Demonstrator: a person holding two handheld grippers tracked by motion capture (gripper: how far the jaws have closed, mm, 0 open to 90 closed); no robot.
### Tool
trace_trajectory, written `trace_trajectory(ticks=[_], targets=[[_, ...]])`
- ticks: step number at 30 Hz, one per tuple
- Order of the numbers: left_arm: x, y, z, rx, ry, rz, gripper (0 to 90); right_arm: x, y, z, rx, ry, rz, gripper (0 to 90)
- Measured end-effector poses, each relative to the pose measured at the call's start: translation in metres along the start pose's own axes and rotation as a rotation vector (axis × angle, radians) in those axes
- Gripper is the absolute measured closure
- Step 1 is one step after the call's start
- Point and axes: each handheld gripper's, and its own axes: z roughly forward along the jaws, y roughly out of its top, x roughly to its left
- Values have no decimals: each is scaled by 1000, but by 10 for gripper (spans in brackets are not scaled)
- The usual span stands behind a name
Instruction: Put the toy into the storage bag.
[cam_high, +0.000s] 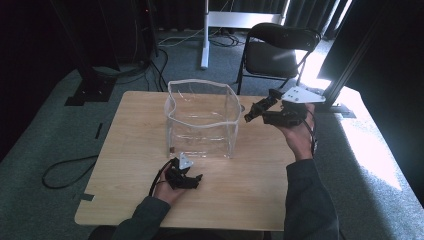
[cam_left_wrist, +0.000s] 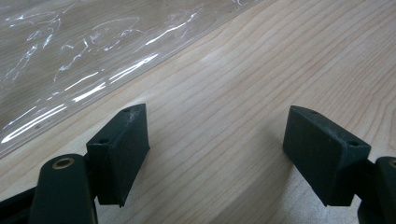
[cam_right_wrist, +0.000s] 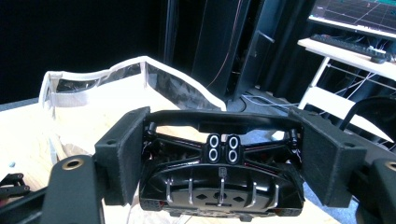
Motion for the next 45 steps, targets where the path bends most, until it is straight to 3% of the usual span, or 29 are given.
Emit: trace_trajectory(ticks=[11, 23, 41, 45], targets=[[0, 0, 0, 1, 0, 1, 233, 1, 22, 2, -22, 9, -32, 246], [0, 0, 0, 1, 0, 1, 232, 7, 38, 9, -52, 55, -39, 246], [0, 0, 0, 2, -1, 2, 232, 18, 39, 51, -10, 144, -49, 246], [0, 0, 0, 0, 0, 1, 232, 13, 34, 63, 10, 172, -33, 246]])
